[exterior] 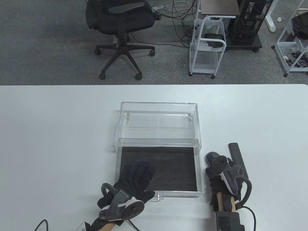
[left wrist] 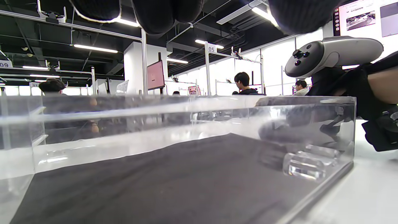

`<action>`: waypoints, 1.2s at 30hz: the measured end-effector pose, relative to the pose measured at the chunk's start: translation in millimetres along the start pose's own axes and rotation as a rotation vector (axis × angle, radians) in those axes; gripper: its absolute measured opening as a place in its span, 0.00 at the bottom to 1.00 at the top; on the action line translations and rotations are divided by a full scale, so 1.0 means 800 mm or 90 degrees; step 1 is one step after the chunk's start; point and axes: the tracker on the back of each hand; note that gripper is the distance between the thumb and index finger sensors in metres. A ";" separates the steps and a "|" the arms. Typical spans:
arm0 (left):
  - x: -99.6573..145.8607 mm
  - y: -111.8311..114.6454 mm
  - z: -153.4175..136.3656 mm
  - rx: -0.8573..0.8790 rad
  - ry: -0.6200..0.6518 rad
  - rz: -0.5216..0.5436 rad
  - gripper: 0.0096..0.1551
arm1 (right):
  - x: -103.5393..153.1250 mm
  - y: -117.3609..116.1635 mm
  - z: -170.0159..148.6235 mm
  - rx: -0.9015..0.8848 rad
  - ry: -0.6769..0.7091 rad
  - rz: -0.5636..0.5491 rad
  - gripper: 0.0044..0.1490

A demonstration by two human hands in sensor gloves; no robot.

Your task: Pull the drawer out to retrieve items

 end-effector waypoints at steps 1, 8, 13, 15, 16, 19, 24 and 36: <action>0.000 0.000 0.000 0.001 -0.001 0.002 0.60 | 0.000 0.000 0.000 0.003 0.001 0.001 0.64; 0.001 -0.001 -0.004 0.010 -0.008 0.007 0.60 | 0.021 0.039 0.000 -0.051 0.058 -0.015 0.66; 0.001 -0.005 -0.009 0.022 -0.016 0.019 0.59 | 0.072 0.089 0.011 -0.076 0.151 -0.181 0.63; 0.002 -0.007 -0.011 0.025 -0.019 0.027 0.59 | 0.092 0.100 0.018 -0.095 0.207 -0.221 0.62; 0.002 -0.008 -0.013 0.030 -0.018 0.030 0.58 | 0.107 0.104 0.024 -0.097 0.227 -0.241 0.61; 0.003 -0.010 -0.016 0.041 -0.018 0.051 0.55 | 0.136 0.107 0.039 -0.085 0.293 -0.258 0.58; 0.004 -0.012 -0.018 0.045 -0.022 0.072 0.53 | 0.171 0.092 0.070 -0.075 0.431 -0.252 0.61; 0.005 -0.008 -0.021 0.058 -0.020 0.078 0.54 | 0.176 0.062 0.095 -0.103 0.553 -0.210 0.61</action>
Point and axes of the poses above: the tracker on the back of each hand, its own z axis roughly to the thumb side, its own x axis roughly from the fingertips to the wrist, y = z × x, and after that the axes turned 3 degrees about x, right-handed
